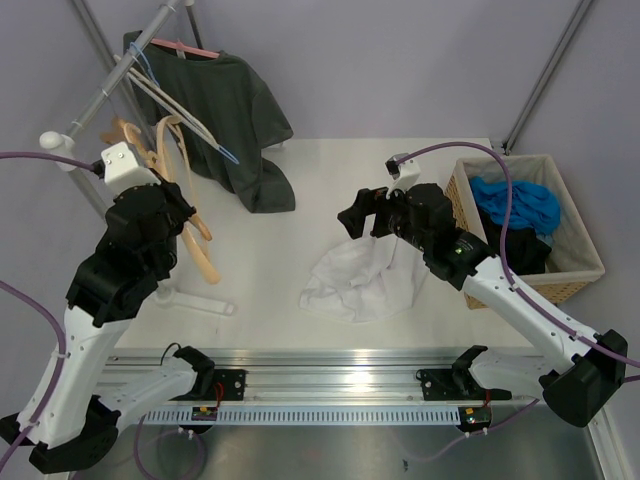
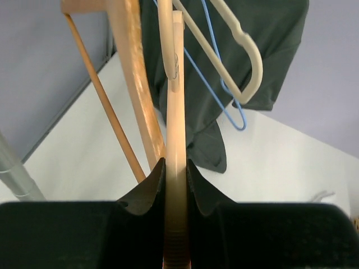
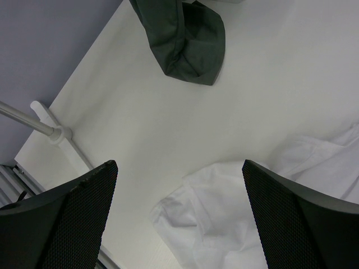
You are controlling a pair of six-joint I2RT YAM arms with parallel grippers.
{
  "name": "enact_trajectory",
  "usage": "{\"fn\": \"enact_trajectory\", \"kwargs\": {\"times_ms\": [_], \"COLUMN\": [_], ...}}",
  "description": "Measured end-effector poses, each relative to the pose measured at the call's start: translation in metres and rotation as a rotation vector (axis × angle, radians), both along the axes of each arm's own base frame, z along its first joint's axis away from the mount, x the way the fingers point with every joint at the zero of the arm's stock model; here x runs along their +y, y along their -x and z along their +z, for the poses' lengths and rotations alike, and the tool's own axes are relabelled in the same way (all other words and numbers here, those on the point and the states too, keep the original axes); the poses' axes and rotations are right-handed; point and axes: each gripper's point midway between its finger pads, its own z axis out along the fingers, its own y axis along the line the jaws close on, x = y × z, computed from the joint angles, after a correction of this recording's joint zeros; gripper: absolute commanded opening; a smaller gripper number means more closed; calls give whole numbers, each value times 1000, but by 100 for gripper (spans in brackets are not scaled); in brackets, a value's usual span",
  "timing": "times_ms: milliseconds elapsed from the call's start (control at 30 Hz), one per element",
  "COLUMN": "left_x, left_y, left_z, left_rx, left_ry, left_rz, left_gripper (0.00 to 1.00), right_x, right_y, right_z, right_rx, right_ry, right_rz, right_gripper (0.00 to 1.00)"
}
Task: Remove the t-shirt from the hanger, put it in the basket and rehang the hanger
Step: Place the hanger at the clothesline.
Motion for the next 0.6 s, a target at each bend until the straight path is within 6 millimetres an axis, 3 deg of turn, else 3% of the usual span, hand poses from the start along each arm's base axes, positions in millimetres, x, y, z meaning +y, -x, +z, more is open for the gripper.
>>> {"fn": "enact_trajectory", "kwargs": {"times_ms": [167,600], "left_x": [-17,-44], "left_y": [-6,-11], "left_z": [-16,-23], "left_rx": [49,76], "left_ry": [-1,56], "left_rz": [-79,-197], "left_gripper": [0,0], "right_x": [0,0], "right_y": [0,1], "right_z": [0,3], "right_rx": [1,-6], "right_ry": [0,-5], "right_rz": [2,4], "right_gripper": [99,99]}}
